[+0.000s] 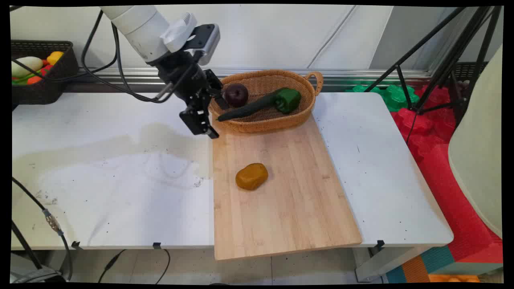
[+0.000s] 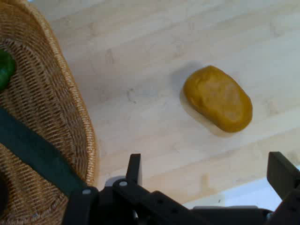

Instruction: Pick up the potato from the cutting board, then place the picked object in the vegetable basket

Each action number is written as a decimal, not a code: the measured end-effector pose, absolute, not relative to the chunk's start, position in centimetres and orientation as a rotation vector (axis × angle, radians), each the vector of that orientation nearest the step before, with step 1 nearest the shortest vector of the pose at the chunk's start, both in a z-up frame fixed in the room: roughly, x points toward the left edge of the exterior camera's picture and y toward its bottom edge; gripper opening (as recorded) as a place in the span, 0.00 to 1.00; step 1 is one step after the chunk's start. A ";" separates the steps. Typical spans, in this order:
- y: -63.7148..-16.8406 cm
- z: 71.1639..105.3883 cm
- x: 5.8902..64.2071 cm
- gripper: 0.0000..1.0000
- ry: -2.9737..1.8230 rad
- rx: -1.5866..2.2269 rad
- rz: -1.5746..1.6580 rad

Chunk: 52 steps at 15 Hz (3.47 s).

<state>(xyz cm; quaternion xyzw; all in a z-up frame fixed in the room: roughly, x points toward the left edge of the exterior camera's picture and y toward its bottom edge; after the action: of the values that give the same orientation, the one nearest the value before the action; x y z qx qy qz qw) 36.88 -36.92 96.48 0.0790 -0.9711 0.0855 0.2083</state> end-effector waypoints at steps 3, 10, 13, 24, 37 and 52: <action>-36.3 96.2 35.5 1.00 -2.684 0.312 0.267; -35.0 94.1 32.8 1.00 -2.630 0.574 0.282; -34.5 92.5 31.3 1.00 -2.603 0.679 0.263; -33.7 85.6 27.3 1.00 -2.565 0.927 0.213; -33.5 81.6 24.9 0.00 -2.558 1.017 0.229; -35.4 95.4 27.3 0.00 -2.327 0.911 0.493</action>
<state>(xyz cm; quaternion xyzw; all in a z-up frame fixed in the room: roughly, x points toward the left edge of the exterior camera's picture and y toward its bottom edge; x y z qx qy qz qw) 27.26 -35.41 95.43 0.3420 -0.8735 0.1852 0.2927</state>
